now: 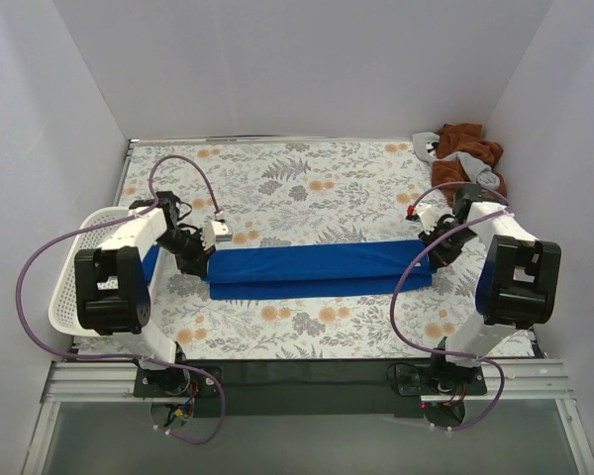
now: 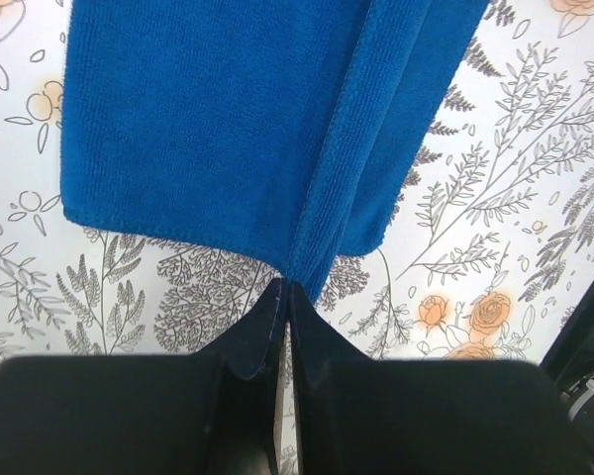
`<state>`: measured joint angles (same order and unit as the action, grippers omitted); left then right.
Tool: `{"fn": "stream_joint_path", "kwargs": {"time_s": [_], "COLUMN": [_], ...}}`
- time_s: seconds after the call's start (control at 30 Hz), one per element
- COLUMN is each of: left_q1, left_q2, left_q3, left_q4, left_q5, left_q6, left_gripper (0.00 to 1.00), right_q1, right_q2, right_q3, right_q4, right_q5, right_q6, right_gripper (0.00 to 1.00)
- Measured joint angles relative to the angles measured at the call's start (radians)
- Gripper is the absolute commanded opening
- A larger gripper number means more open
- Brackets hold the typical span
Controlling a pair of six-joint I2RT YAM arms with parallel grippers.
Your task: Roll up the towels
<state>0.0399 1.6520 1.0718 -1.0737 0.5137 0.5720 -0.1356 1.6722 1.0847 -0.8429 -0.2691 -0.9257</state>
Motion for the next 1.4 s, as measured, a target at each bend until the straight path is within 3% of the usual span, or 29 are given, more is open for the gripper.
{"fn": "stream_joint_path", "kwargs": {"time_s": [0.5,0.6,0.63,0.67,0.8,0.9,1.1,1.23,1.4], "left_q1": [0.004,0.004,0.004,0.005,0.011,0.011,0.005,-0.043,-0.122], "left_q2": [-0.026,-0.009,-0.006,-0.005,-0.019,-0.068,-0.104,-0.102,-0.073], "left_q3": [-0.103,-0.105,-0.105,-0.105,-0.075,-0.029,0.052,0.021,-0.010], "left_q4": [-0.018,-0.006,-0.007,-0.010,-0.061,-0.098,-0.130,-0.074,0.038], "left_q5": [-0.009,-0.009,-0.011,-0.012,-0.011,0.005,0.045,0.041,0.018], "left_q6": [0.034,0.034,0.038,0.045,0.068,0.082,0.074,0.007,-0.116], "left_gripper": [0.00,0.06,0.19,0.24,0.39,0.43,0.43,0.40,0.38], "right_q1": [-0.007,-0.007,-0.007,-0.008,-0.012,-0.022,-0.026,-0.008,0.050], "right_q2": [-0.011,-0.010,-0.010,-0.010,-0.038,-0.088,-0.103,-0.044,-0.031], "right_q3": [-0.053,-0.053,-0.053,-0.053,-0.044,0.014,0.143,0.140,0.038], "right_q4": [-0.026,-0.027,-0.028,-0.032,-0.076,-0.122,-0.148,-0.158,-0.105], "right_q5": [-0.014,-0.016,-0.014,-0.015,-0.026,-0.056,-0.124,-0.130,-0.102], "right_q6": [-0.025,-0.030,-0.032,-0.038,-0.062,-0.073,-0.060,-0.020,0.028], "right_gripper": [0.03,0.20,0.25,0.35,0.48,0.49,0.36,0.29,0.29]}}
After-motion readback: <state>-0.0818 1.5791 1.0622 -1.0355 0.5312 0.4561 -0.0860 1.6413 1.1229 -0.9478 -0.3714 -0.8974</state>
